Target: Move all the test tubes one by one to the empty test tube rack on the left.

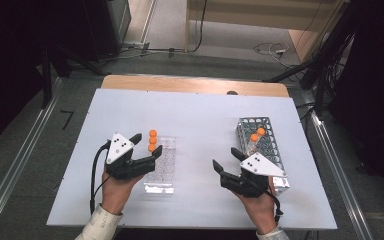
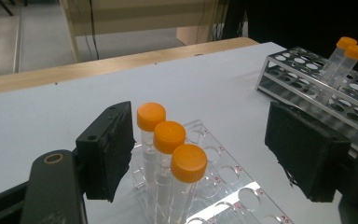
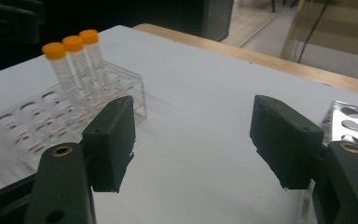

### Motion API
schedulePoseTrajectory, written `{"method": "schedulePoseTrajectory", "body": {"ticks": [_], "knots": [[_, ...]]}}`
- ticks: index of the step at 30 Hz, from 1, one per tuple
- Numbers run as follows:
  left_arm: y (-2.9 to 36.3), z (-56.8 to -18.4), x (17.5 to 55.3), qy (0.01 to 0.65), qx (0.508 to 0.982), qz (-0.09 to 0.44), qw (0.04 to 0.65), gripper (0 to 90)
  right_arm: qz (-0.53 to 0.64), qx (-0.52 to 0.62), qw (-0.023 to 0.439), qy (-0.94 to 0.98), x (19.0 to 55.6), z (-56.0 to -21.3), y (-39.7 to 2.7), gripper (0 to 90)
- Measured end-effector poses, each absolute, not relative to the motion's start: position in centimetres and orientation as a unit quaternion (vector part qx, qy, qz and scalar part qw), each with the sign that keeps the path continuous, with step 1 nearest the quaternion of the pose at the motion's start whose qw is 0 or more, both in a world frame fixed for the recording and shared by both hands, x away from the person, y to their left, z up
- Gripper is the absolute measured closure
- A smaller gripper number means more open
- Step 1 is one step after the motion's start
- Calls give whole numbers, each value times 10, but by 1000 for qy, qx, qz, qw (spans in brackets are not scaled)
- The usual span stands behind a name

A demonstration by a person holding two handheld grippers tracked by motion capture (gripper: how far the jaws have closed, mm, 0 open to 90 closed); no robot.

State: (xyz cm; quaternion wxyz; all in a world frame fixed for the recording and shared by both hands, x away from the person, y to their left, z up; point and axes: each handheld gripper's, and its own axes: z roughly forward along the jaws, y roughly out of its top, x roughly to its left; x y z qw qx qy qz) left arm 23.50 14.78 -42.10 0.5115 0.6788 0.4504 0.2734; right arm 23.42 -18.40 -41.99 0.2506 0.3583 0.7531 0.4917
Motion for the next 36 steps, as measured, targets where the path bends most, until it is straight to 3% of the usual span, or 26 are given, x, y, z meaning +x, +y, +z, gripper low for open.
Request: {"method": "schedulePoseTrajectory", "body": {"ticks": [10,20,36], "knots": [[149,-419,233,449,674,278,516,242,468,399,302,728,249,-415,-217,313],[148,-419,233,450,675,276,516,239,437,442,316,717,270,-422,-241,346],[147,-419,233,447,677,274,516,242,358,463,286,759,298,-435,-242,590]]}}
